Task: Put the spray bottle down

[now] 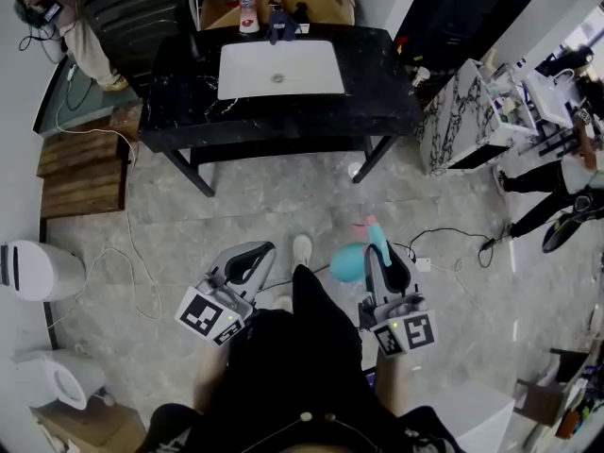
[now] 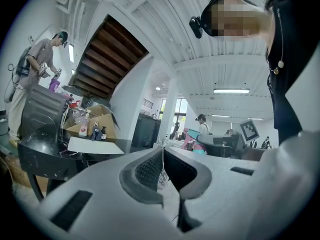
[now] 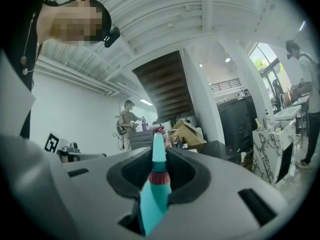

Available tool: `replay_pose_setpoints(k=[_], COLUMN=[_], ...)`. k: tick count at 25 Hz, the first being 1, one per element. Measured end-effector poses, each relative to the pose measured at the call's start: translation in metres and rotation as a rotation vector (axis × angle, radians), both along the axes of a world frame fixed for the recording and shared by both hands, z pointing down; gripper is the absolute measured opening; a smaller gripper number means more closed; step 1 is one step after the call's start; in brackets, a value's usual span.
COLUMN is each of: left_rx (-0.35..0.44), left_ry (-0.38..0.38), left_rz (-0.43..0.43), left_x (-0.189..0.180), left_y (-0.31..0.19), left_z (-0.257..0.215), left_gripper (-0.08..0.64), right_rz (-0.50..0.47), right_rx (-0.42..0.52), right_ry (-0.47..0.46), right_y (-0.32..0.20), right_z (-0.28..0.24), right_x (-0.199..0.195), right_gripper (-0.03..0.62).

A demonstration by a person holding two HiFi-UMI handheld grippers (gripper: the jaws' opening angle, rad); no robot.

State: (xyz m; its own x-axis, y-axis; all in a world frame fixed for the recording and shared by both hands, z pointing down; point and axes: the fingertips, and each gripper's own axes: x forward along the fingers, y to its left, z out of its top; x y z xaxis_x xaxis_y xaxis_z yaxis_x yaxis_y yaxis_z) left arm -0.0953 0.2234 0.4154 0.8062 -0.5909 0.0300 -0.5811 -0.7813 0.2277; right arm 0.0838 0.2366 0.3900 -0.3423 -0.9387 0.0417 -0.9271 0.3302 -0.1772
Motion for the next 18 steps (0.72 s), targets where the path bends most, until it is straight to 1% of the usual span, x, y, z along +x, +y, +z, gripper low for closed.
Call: replay_pose_setpoints(k=[5, 12, 18], left_rx=[-0.003, -0.001, -0.007], left_ry=[0.0, 0.004, 0.018], left_rz=[-0.024, -0.074, -0.107], left_x=[0.015, 0.039, 0.059], left_y=[-0.07, -0.173, -0.24], left_z=[-0.001, -0.004, -0.004], left_gripper=[0.011, 0.011, 0.011], right_rz=[0.01, -0.022, -0.051], right_rx=[-0.007, -0.009, -0.014], right_ry=[-0.002, 0.009, 0.018], right_y=[-0.072, -0.183, -0.264], right_z=[0.002, 0.0, 0.002], right_x=[0.029, 0.063, 0.088], right_gripper=[0.089, 0.089, 0.089])
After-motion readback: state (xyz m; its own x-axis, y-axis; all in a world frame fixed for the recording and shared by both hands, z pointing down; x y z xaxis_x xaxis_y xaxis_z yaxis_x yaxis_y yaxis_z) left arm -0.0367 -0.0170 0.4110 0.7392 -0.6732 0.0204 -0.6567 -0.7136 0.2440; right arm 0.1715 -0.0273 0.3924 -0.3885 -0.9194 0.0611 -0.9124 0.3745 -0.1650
